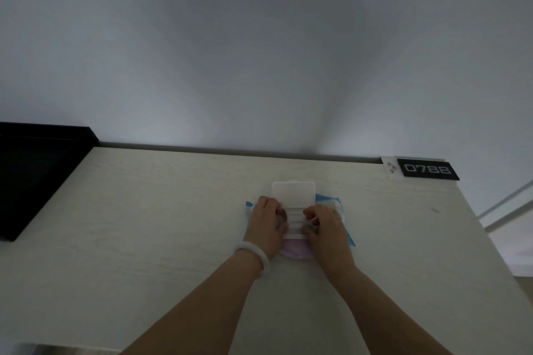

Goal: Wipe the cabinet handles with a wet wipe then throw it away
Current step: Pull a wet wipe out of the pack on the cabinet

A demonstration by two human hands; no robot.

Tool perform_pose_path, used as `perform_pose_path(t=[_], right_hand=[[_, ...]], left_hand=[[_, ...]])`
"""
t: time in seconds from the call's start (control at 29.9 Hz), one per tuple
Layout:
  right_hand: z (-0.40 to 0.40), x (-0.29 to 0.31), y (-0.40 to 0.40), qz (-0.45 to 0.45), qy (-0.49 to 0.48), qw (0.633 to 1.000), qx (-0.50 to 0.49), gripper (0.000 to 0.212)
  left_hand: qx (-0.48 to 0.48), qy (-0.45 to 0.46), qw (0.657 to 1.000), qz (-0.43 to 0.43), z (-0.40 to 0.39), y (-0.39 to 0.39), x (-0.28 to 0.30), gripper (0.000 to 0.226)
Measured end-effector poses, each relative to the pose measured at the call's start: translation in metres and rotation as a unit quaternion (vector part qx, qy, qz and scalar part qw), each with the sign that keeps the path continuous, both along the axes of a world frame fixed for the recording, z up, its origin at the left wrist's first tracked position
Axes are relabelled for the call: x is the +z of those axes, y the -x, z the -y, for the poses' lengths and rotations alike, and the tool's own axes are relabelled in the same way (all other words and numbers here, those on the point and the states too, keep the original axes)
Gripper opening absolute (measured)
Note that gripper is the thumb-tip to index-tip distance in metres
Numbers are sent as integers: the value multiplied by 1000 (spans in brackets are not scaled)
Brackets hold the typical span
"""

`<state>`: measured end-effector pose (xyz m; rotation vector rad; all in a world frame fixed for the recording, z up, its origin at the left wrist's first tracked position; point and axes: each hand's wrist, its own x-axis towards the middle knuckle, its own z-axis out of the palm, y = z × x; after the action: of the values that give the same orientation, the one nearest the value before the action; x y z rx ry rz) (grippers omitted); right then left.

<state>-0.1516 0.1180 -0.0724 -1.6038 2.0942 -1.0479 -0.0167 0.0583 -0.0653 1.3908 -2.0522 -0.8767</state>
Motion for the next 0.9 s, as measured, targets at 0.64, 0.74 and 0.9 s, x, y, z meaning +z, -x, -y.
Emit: perform_pose_path(t=[0.64, 0.74, 0.9], right_hand=[[29, 12, -1, -389, -22, 903, 184, 37], [38, 9, 4, -372, -32, 911, 177, 38], [37, 6, 13, -375, -30, 908, 188, 38]], left_hand=[[-39, 48, 998, -24, 1, -6, -2, 32], [-34, 35, 999, -23, 4, -7, -2, 30], [-33, 25, 999, -24, 6, -7, -7, 31]])
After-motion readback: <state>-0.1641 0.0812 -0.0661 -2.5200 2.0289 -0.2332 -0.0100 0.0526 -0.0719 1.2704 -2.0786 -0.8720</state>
